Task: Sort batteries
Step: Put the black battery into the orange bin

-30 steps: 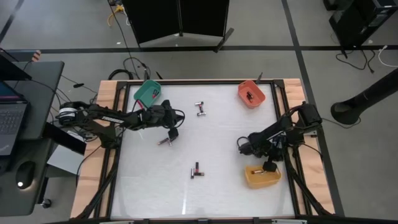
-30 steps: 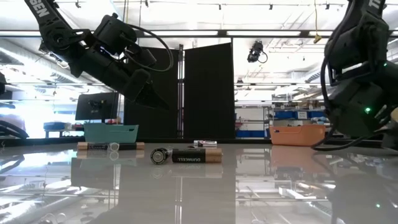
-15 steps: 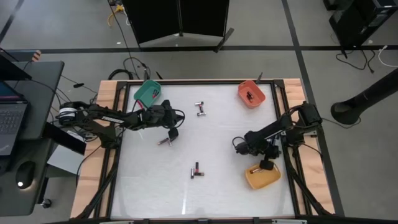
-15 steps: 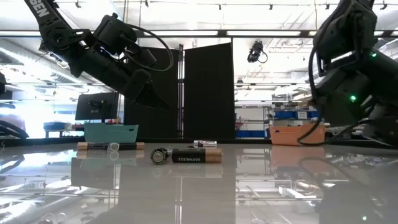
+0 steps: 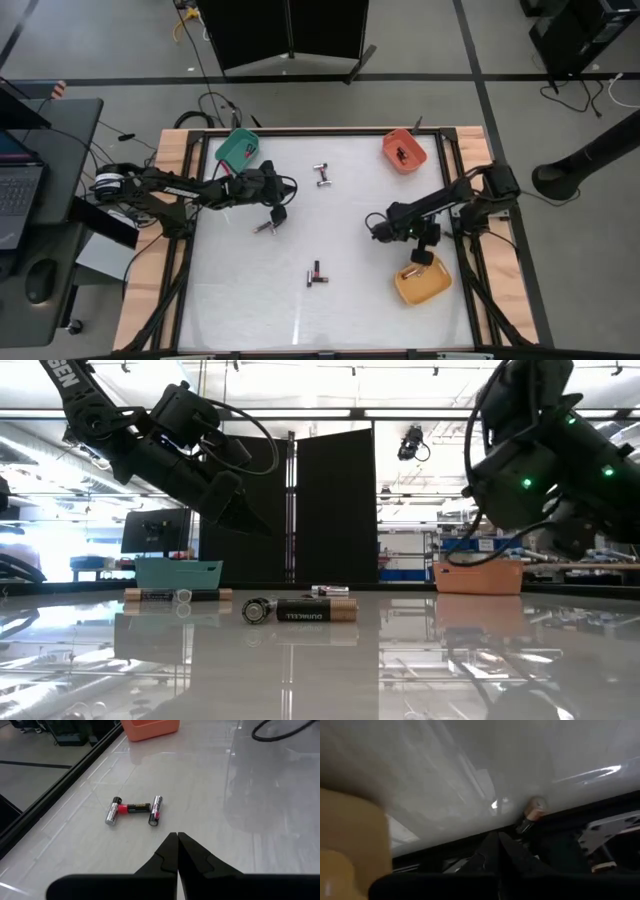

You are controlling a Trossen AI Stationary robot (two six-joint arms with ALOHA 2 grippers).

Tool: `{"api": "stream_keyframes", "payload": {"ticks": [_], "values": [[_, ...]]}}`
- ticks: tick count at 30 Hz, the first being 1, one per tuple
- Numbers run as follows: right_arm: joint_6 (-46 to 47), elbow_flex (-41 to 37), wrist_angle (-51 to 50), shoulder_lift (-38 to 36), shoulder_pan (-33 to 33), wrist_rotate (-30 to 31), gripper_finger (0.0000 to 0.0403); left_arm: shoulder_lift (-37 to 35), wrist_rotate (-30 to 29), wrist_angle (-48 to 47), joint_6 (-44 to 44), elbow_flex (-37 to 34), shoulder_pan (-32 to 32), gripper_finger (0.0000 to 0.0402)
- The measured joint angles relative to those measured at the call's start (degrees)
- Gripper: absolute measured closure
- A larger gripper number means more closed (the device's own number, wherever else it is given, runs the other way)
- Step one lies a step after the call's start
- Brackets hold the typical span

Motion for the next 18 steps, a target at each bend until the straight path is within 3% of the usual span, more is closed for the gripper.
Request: {"api": "stream_keyframes", "payload": {"ticks": [5, 18], "values": [[-0.45, -2.59, 0.29, -0.91, -4.71, 1.88, 0.0365, 0.0, 0.0, -0.05, 0.07, 0.0, 0.0, 0.0391], [-3.4, -8.52, 5.69, -0.92, -10.51, 4.59, 0.0223, 0.0, 0.0, -0.98, 0.55, 0.0, 0.0, 0.0391]]}}
